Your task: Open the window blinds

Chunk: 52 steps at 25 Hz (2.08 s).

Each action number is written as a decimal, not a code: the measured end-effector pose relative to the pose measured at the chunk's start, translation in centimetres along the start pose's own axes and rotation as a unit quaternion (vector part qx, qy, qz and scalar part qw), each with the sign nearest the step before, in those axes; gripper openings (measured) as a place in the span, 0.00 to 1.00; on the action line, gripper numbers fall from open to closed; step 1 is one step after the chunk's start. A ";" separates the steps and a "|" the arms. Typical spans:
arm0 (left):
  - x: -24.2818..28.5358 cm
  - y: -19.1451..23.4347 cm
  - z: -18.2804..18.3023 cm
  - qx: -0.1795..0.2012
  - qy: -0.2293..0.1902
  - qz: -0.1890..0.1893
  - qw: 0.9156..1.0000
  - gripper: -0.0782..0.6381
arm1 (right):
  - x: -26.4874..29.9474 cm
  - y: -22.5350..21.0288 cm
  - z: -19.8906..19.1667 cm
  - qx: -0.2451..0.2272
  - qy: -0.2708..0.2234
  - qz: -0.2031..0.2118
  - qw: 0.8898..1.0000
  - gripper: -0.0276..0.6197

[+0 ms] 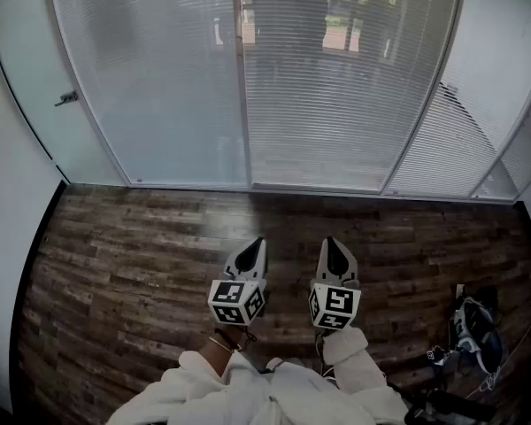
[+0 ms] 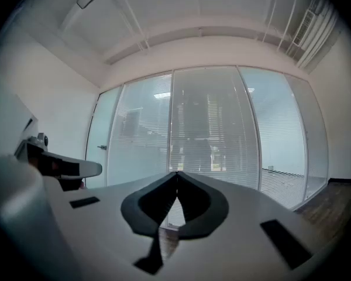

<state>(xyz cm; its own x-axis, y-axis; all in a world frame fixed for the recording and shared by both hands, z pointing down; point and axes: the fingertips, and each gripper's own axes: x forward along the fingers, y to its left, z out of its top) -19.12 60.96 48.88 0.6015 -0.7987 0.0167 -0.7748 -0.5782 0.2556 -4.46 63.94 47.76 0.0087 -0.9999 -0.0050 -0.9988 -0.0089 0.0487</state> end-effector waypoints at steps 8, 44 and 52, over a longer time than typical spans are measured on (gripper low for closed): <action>3.0 1.7 0.4 0.001 -0.003 0.025 1.000 0.11 | 2.7 -2.5 -1.0 0.025 0.002 -0.014 1.000 0.06; 47.2 29.9 8.6 -0.024 0.003 0.023 0.999 0.11 | 54.5 -7.2 -1.3 0.031 0.013 -0.046 0.998 0.06; 59.6 33.6 9.6 -0.031 -0.005 0.060 0.998 0.11 | 68.1 -11.0 -0.7 0.015 0.005 -0.001 1.000 0.06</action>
<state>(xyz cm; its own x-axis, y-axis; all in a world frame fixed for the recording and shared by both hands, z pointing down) -11.18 -7.65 49.23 0.5037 -0.8629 0.0418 -0.8274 -0.4679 0.3107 7.17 -4.10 47.53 0.0115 -0.9999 0.0049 -0.9998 -0.0114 0.0189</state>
